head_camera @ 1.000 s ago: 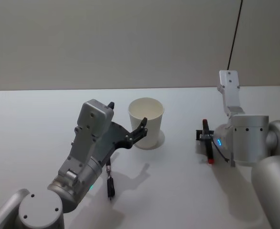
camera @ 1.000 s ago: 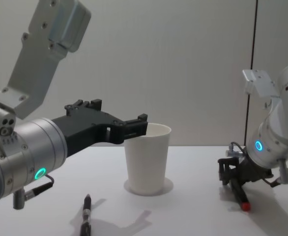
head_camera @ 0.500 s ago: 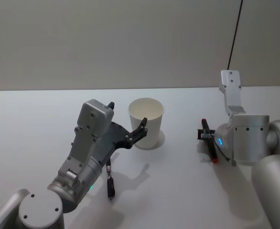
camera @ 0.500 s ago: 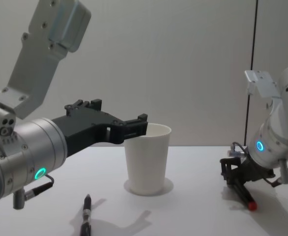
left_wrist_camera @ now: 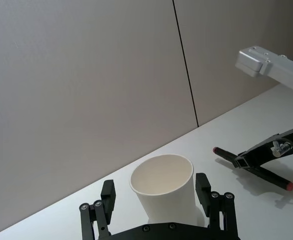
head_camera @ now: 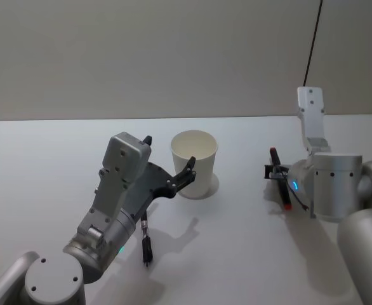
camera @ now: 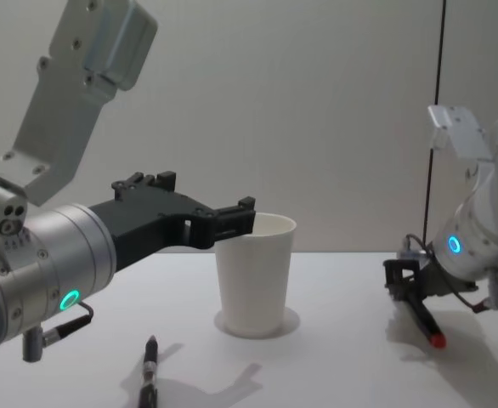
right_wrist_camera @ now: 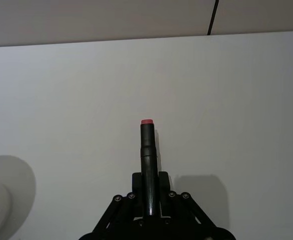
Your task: Place the pen into the pen holder.
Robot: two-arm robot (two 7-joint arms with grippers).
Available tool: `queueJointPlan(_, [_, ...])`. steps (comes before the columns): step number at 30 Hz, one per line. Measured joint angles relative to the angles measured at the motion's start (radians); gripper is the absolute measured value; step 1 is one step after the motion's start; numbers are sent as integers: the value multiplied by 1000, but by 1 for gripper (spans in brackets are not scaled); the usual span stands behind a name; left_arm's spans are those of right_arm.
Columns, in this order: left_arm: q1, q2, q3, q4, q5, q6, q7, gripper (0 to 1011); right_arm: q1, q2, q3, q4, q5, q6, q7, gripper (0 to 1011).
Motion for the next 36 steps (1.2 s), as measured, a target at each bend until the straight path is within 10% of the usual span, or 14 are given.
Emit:
queueJointPlan(17, [0,0,0,0,0,0,0,1001,-65,27,-2,-101,-70,-152,103,177])
queueJointPlan(36, [0,0,0,0,0,0,0,1001,-153,76,7,-202,-79,-452,309,177])
